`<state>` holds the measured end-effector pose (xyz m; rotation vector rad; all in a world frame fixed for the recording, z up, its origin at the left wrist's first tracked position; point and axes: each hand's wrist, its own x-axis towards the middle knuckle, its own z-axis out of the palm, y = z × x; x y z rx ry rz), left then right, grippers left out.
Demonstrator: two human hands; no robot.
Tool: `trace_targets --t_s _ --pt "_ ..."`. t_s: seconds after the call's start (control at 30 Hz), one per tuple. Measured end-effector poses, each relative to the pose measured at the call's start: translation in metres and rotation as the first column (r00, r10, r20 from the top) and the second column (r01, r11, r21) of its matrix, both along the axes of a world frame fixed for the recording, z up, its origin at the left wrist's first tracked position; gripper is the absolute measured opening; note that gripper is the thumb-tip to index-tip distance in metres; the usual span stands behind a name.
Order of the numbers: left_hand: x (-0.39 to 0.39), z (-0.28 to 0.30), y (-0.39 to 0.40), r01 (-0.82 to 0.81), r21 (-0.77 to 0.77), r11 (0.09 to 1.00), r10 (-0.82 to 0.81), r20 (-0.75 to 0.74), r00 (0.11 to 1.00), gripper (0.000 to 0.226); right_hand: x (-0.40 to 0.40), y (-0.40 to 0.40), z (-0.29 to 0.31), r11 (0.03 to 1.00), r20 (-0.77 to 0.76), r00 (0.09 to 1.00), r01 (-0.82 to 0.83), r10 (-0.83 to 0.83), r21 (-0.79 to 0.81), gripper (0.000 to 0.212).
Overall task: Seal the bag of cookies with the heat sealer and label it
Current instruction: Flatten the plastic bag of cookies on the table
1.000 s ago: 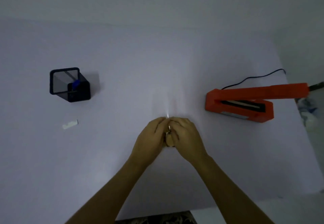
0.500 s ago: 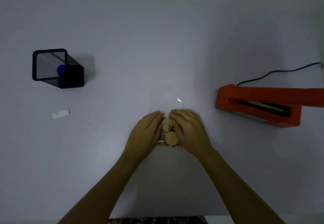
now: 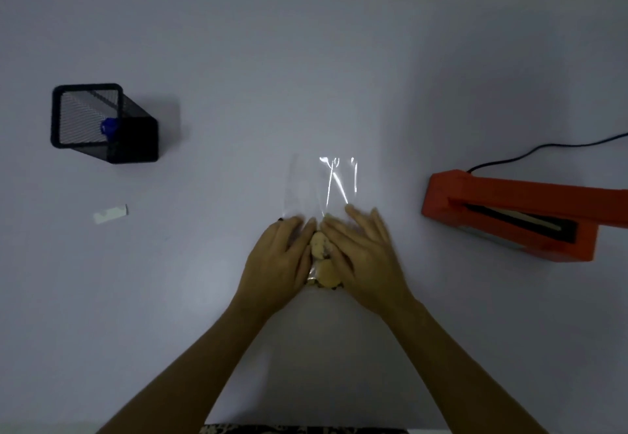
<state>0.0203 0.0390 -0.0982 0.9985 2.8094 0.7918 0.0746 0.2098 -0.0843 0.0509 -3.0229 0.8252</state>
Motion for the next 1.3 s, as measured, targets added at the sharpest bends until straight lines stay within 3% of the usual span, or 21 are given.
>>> trace_targets --t_s 0.17,0.3,0.47,0.6,0.77,0.87,1.07,1.2,1.3 --pt "0.002 -0.009 -0.002 0.051 -0.007 0.999 -0.051 0.022 0.998 0.04 0.022 0.03 -0.013 0.995 0.102 0.992 -0.085 0.08 0.046 0.046" --pt "0.001 -0.011 -0.003 0.079 0.003 0.997 -0.079 -0.045 0.996 0.042 0.023 0.032 -0.015 0.994 0.119 0.99 -0.088 0.081 0.061 0.048" --pt "0.003 -0.015 -0.003 0.16 0.065 0.985 -0.156 -0.061 0.986 0.037 0.021 0.027 -0.015 0.991 0.124 0.987 -0.113 0.103 0.077 0.049" --pt "0.006 -0.017 -0.01 0.172 0.03 0.985 -0.172 -0.011 0.985 0.039 0.021 0.034 -0.015 0.981 0.112 0.984 -0.155 0.142 0.12 0.048" --pt "0.008 -0.018 -0.013 0.181 -0.018 0.983 -0.18 0.036 0.983 0.043 0.016 0.039 -0.01 0.99 0.038 0.996 -0.087 0.084 0.108 0.05" --pt "0.008 -0.019 -0.013 0.175 -0.013 0.985 -0.174 0.026 0.984 0.042 -0.003 0.034 -0.005 0.963 0.0 0.971 -0.237 0.238 0.126 0.053" --pt "0.01 -0.019 -0.014 0.169 0.01 0.986 -0.169 0.039 0.985 0.042 -0.042 0.059 -0.014 0.748 0.287 0.796 -0.602 0.533 0.279 0.073" --pt "0.011 -0.02 -0.014 0.16 0.005 0.987 -0.16 0.034 0.987 0.042 -0.062 0.08 -0.008 0.745 0.357 0.812 -0.573 0.461 0.342 0.068" --pt "0.011 -0.02 -0.014 0.158 0.002 0.988 -0.158 0.027 0.987 0.043 -0.063 0.07 -0.003 0.847 0.324 0.886 -0.431 0.332 0.31 0.072"
